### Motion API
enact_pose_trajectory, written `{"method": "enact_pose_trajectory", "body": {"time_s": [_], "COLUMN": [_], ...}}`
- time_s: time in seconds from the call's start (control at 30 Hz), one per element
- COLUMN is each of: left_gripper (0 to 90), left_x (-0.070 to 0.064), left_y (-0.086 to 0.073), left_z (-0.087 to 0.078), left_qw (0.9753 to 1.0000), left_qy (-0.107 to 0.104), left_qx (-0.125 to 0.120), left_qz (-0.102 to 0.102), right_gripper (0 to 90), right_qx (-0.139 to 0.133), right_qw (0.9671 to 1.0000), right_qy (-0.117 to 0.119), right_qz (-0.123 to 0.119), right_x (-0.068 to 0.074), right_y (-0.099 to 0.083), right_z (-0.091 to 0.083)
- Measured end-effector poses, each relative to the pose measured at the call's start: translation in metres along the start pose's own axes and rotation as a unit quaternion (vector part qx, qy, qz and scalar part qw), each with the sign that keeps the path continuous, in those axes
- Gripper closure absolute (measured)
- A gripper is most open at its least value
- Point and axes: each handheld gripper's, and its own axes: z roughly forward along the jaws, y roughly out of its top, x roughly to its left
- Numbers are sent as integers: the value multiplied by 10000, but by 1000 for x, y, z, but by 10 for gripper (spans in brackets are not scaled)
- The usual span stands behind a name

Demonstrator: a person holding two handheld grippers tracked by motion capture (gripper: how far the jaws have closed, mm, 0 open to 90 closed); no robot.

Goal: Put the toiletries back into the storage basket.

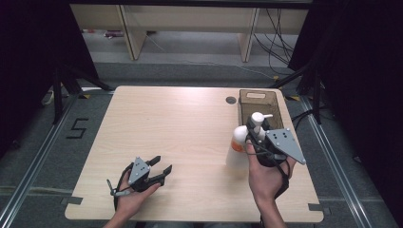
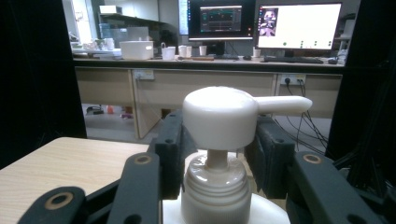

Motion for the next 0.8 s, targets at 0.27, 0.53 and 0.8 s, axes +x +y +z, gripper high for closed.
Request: {"method": "enact_pose_trajectory", "body": {"time_s": [0.27, 0.53, 0.8], "left_gripper": [401, 401, 401], "left_x": [0, 0, 0], "left_y": [0, 0, 0], "left_z": [0, 0, 0], "left_qw": [10000, 10000, 10000], "left_qy": [-3, -4, -5], "left_qx": [-9, -8, -6], "left_qz": [-5, -2, -4], "right_gripper": [606, 606, 606], "right_qx": [-25, -126, -214], "right_qw": [10000, 9997, 9992], "right_qy": [-73, -194, -310], "right_qz": [15, -38, -92], "right_x": [-7, -15, -24], "right_y": [5, 13, 20], "right_z": [2, 5, 7]}}
